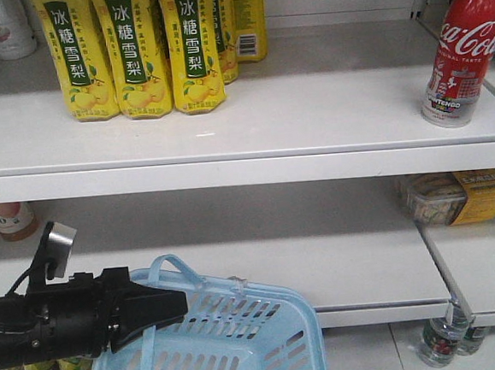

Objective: Place coke in basket with both arms
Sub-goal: 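Reach the right gripper to the red Coca-Cola bottle and close on its neck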

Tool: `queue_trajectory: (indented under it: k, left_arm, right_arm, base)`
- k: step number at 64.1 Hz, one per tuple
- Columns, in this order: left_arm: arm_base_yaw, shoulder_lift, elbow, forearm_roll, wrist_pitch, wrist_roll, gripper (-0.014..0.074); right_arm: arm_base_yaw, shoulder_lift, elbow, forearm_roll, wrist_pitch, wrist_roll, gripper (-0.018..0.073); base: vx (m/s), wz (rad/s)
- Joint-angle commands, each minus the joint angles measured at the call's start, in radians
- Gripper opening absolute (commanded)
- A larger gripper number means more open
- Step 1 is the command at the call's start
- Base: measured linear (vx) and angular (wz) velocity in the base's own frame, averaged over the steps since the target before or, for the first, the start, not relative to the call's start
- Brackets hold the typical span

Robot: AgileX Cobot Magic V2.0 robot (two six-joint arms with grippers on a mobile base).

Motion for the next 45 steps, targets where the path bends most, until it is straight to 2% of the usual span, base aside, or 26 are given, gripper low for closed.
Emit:
queue_trajectory:
  k: [1, 23, 29, 37, 45]
  left_arm:
    - [-0.002, -0.032, -0.02, -0.092, 0.066, 0.002, -0.0006]
    - [-0.002, -0.032, -0.02, -0.092, 0.066, 0.002, -0.0006]
    - [-0.002, -0.032, -0.02, -0.092, 0.066, 0.002, -0.0006]
    - [-0.002, -0.032, -0.02, -0.092, 0.066, 0.002, -0.0006]
    - [-0.002, -0.032, -0.02, -0.092, 0.066, 0.002, -0.0006]
  right_arm:
    - [0.0, 0.038, -0.044, 0.002, -0.104, -0.008, 0.0531]
    - [0.0, 0.24, -0.306, 0.002, -0.09, -0.019, 0.0524]
    - [0.004, 0.302, -0.381, 0.035, -0.084, -0.025, 0.0524]
    - [0.068, 0.397, -0.474, 0.048, -0.06, -0.104, 0.0524]
    - [0.123, 0.465, -0.53, 0.048, -0.098, -0.14, 0.0524]
  base:
    - [0.0, 0.0]
    - [0.0, 0.0]
    - [0.0, 0.0]
    - [0.0, 0.0]
    - [0.0, 0.0]
